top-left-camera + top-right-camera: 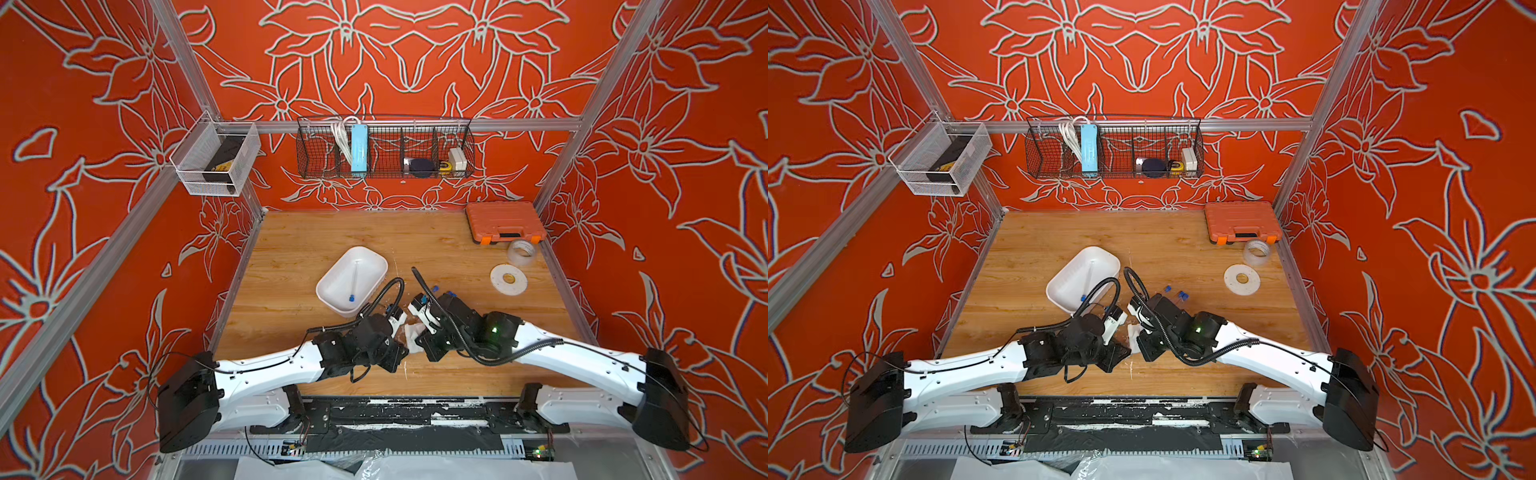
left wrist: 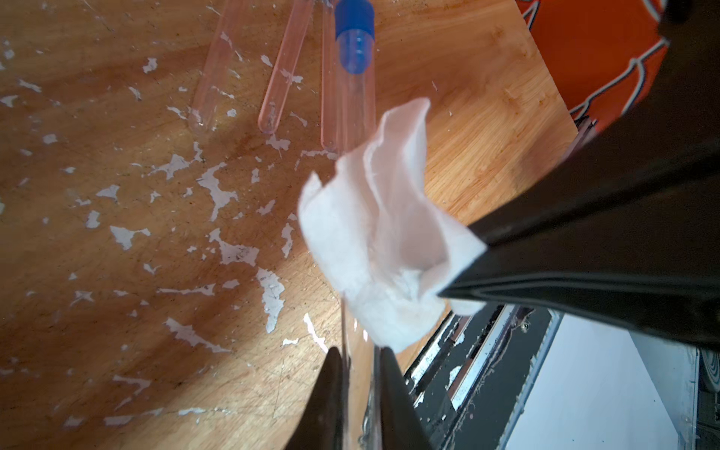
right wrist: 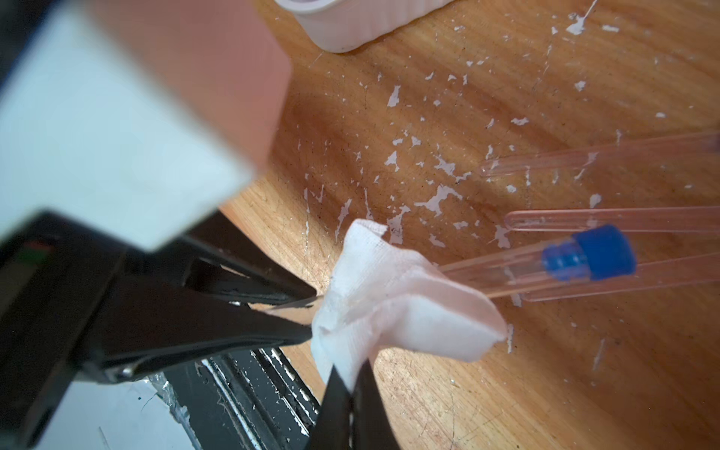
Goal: Wipe the exteriors of test tubes
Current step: Wipe the dirt from the test tube.
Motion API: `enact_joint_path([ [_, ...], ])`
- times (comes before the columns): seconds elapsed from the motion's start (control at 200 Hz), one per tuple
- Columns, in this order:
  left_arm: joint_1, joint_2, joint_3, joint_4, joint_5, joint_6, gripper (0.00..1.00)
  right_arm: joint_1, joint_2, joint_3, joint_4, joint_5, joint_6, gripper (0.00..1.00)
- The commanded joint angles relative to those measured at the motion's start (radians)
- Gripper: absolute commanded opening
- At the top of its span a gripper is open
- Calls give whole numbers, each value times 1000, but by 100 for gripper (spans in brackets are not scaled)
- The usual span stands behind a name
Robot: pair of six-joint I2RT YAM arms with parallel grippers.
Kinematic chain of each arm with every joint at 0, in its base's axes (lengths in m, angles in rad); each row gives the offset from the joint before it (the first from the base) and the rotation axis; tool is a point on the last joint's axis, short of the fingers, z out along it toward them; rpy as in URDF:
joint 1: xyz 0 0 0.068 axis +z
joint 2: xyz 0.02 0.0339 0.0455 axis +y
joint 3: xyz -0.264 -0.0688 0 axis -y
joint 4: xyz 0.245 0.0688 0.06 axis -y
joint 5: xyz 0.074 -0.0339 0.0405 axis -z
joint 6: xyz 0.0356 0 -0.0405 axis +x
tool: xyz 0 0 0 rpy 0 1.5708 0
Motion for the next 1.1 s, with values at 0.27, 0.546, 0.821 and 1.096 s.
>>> enact_joint_path([
  [0.27,-28,-37,35,-43,-54,26,13,2,71,115,-148,252,-62,0],
  [0.546,-33,-81,30,-81,-95,27,13,-56,83,137,-179,283,-124,0],
  [0.821,-35,-81,19,-85,-109,31,13,-89,84,188,-183,235,-158,0],
  [1.096,-37,-51,32,-81,-152,47,13,-33,68,154,-154,156,-96,0],
])
